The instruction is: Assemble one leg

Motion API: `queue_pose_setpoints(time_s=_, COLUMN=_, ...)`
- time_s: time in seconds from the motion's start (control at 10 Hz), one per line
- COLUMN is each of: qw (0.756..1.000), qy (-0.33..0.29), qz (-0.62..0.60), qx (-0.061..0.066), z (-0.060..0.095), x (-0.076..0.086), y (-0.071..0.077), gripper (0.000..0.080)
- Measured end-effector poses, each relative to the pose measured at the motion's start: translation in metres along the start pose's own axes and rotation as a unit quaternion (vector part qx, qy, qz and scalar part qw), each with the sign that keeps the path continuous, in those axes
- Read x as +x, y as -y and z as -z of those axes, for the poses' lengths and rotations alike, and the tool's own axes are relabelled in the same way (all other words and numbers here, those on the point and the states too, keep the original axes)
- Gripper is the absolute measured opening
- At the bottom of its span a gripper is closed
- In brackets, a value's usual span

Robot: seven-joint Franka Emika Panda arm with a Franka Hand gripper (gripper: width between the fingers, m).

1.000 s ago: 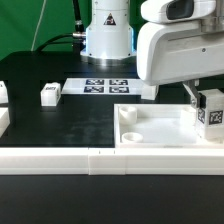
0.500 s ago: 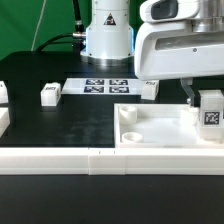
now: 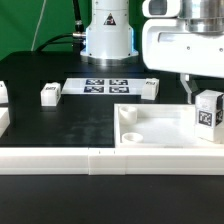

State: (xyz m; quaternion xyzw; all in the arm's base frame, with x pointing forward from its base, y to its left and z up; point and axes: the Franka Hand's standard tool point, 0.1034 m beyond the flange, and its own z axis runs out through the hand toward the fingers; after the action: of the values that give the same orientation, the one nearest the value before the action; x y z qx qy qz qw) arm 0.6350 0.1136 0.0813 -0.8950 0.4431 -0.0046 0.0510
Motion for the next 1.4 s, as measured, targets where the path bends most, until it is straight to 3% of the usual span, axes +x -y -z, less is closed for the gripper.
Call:
queue_pose_setpoints(time_s=0.3, qw=0.99, qy=-0.002, qz=-0.142, qx=-0.001, z=-0.0003, x=0.0009, y=0.0, gripper=0.0292)
queue_pose_setpoints(time_s=0.6, qw=0.982, qy=0.001, qz=-0.186, qx=0.001, z=-0.0005, x=0.0, y=0.0004, gripper=0.0292)
queue_pose_setpoints(time_s=0.7, qw=0.986, qy=0.001, qz=-0.165, qx=0.0, z=-0.0004, x=-0.0008, y=0.0009, gripper=0.0543)
queue_pose_setpoints(time_s=0.8, qw=0.99, qy=0.002, qz=-0.144, qx=0.0, z=0.0003, x=-0.0025, y=0.0027, gripper=0.0543)
queue_pose_setpoints(time_s=1.0, qw=1.0, qy=0.001, qz=0.004, qx=0.0, z=-0.0003, x=-0.0031, y=0.0043, gripper=0.0643)
queue_pose_setpoints(time_s=1.2, qw=0.994, qy=0.001, qz=0.105, qx=-0.002, z=-0.003, x=-0.0037, y=0.0047, gripper=0.0648)
queue_pose_setpoints(time_s=1.4, qw=0.972, qy=-0.006, qz=0.232, qx=-0.019, z=-0.0065, x=-0.0031, y=0.0015, gripper=0.0649)
